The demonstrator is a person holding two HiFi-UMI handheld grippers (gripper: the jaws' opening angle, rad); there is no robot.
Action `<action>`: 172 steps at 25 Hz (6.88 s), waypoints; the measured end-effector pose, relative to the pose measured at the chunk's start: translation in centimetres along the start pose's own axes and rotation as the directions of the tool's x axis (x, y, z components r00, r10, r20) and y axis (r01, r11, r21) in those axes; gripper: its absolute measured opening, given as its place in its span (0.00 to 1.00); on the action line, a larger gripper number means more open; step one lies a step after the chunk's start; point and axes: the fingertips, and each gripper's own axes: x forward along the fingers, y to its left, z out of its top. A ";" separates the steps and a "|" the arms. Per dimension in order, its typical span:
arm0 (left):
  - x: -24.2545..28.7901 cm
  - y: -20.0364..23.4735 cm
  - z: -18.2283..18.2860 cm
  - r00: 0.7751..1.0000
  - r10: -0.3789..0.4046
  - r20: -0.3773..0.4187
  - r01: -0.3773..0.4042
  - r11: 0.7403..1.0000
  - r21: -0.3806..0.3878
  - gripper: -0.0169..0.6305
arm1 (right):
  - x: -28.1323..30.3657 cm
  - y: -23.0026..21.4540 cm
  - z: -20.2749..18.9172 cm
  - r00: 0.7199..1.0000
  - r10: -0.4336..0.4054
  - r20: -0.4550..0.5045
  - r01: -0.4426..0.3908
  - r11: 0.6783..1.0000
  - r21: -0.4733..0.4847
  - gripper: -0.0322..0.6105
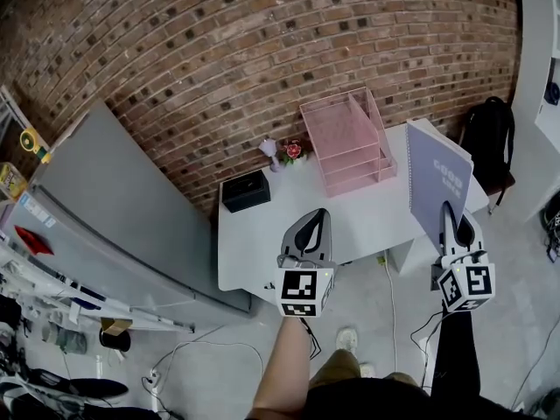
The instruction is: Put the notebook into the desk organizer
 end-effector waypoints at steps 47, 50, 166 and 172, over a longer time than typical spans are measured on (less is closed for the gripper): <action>20.8 7.3 -5.1 0.976 -0.215 0.017 0.216 0.976 -0.025 0.05 | 20.2 -0.5 -6.1 0.993 -0.049 -0.107 0.041 0.996 -0.081 0.12; 21.1 7.9 -5.9 0.977 -0.214 0.010 0.214 0.976 -0.032 0.05 | 20.8 -0.2 -7.1 0.991 -0.043 -0.130 0.033 0.997 -0.074 0.12; 30.8 22.1 -10.0 0.992 0.077 -0.097 -0.080 0.997 -0.024 0.05 | 44.7 7.4 -24.4 0.776 0.086 -0.625 -0.273 0.939 -0.210 0.50; 29.7 21.8 -9.3 0.994 0.064 -0.087 -0.066 0.998 -0.023 0.05 | 43.9 7.8 -22.5 0.819 0.095 -0.565 -0.246 0.949 -0.197 0.50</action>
